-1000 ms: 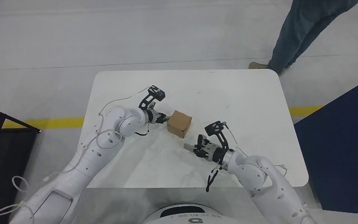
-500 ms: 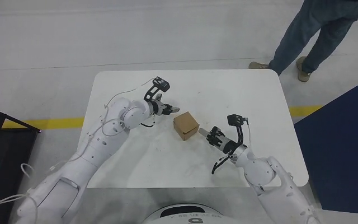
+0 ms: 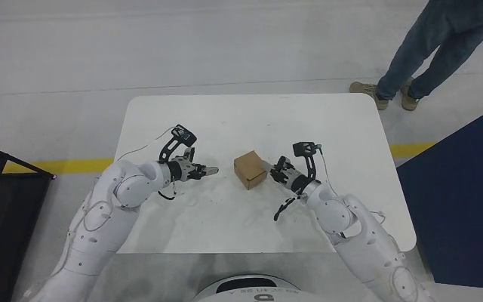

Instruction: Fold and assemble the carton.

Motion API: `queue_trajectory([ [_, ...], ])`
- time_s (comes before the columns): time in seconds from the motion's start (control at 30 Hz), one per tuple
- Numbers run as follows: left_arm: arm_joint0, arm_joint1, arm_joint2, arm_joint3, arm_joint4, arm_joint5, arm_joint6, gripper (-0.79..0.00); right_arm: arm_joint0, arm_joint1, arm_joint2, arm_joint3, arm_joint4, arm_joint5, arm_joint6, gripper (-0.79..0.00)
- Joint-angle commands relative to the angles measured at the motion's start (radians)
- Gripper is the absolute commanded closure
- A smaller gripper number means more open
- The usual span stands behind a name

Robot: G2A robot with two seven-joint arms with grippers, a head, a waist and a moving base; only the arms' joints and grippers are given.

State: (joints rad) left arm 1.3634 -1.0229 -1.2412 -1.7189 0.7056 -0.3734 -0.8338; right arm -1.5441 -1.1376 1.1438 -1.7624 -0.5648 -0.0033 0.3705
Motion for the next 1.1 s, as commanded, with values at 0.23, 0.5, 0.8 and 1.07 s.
queue_trajectory([
  [0.23,0.046,0.007,-0.004,-0.039,-0.002,0.002,-0.004,-0.785,0.058,-0.007,-0.030,0.042,0.126,-0.032,0.165,-0.357],
  [0.5,0.079,0.016,-0.046,-0.035,-0.005,0.002,0.021,-0.785,0.017,0.000,-0.006,-0.006,0.181,-0.035,0.219,-0.360],
  [0.8,0.008,-0.005,0.063,0.018,0.043,0.026,0.107,-0.785,0.015,-0.002,-0.007,-0.003,0.213,-0.027,0.210,-0.360],
  [1.07,-0.080,-0.031,0.175,0.089,0.070,0.036,0.132,-0.785,0.016,-0.002,-0.011,-0.002,0.212,-0.012,0.198,-0.357],
])
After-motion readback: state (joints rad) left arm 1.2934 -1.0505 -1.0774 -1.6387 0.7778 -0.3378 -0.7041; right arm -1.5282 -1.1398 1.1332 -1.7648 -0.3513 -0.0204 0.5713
